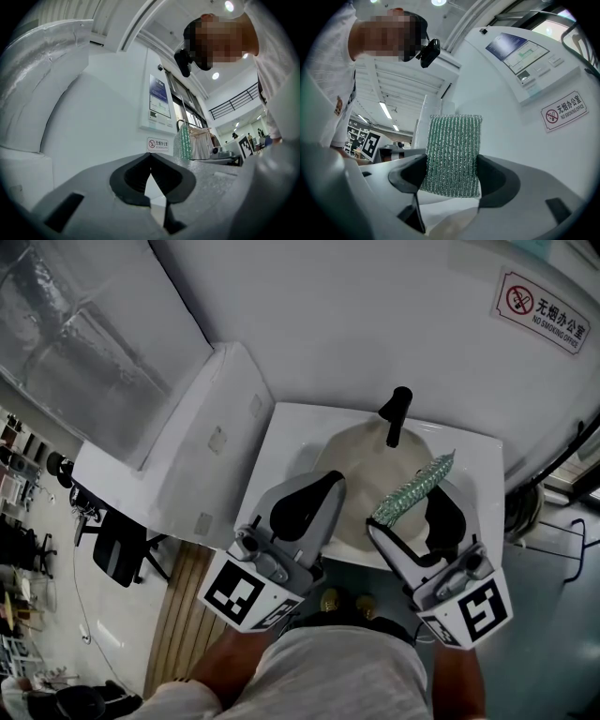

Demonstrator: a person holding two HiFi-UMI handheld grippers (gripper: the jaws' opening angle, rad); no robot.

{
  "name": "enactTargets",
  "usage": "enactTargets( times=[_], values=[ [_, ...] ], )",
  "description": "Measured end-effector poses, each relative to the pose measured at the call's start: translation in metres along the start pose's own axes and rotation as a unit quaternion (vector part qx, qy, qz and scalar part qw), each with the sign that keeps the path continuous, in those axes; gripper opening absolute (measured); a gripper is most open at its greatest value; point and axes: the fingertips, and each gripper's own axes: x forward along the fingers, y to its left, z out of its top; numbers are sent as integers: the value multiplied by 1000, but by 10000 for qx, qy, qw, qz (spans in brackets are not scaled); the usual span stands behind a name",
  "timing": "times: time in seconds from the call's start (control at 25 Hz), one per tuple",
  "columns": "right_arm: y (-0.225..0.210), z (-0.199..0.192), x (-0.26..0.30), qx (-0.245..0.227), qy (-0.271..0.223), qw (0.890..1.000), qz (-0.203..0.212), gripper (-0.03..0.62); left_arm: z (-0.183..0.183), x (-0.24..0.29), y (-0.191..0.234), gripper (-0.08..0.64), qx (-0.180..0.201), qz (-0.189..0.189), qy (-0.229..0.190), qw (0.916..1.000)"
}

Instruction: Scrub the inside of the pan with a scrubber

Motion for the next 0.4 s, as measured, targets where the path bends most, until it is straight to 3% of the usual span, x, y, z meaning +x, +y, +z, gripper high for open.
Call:
enactTargets(
  times=[0.4],
  values=[
    [0,0,1,12,18,10000,53,339,4,1,-2,15,43,0,-30,10000]
  ],
)
